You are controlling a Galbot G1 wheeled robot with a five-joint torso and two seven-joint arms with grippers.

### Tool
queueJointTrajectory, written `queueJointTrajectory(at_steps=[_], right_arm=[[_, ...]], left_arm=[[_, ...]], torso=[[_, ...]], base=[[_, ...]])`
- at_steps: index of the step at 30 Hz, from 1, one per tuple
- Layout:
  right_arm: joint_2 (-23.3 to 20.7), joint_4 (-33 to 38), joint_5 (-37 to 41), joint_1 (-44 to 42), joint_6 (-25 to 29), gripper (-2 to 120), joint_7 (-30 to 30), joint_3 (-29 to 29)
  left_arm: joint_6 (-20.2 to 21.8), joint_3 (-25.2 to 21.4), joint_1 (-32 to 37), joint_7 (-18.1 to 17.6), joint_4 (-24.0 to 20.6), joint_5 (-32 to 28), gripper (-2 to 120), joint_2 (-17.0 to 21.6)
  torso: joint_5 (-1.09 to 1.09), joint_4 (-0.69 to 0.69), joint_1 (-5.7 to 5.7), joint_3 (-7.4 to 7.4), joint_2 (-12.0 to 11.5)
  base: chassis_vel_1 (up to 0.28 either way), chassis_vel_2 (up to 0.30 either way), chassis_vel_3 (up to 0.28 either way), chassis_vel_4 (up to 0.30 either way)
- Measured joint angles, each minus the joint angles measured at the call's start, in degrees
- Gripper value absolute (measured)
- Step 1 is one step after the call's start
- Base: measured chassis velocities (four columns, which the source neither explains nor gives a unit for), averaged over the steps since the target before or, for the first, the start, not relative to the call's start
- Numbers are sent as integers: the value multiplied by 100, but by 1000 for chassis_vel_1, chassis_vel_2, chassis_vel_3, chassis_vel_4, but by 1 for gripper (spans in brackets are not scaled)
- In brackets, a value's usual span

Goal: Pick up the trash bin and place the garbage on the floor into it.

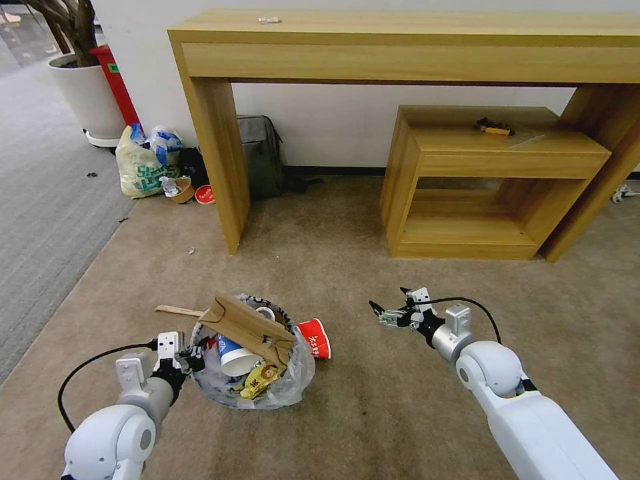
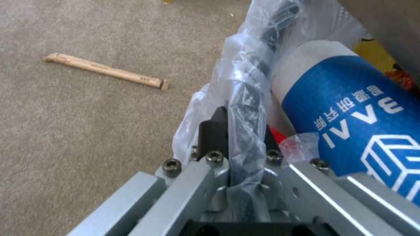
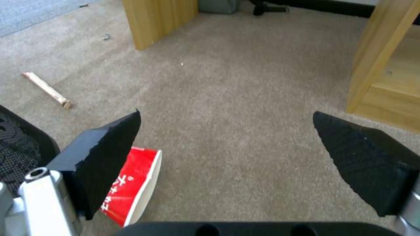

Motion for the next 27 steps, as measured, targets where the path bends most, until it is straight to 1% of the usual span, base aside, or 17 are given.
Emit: queueJointTrajectory(at_steps=[9,17,27], right_arm=[[43,79,-114,-4,-18,100,2,-83],[58,112,-184,9,-45,100,15,-168],[104,144,-263,-3,-70,100,23,-240]], left_arm=[[-6,-13,33,34,-45,-27,0,2],[-18,-59,49,58,-62,-21,0,0],[-27,-53,40,92,-81,-20,0,4]], torso=[[0,-1,0,0,0],[0,1,0,0,0],[1,-1,0,0,0]], base=[[6,10,-14,-8],[82,85,-78,-76],[55,62,-57,-58]])
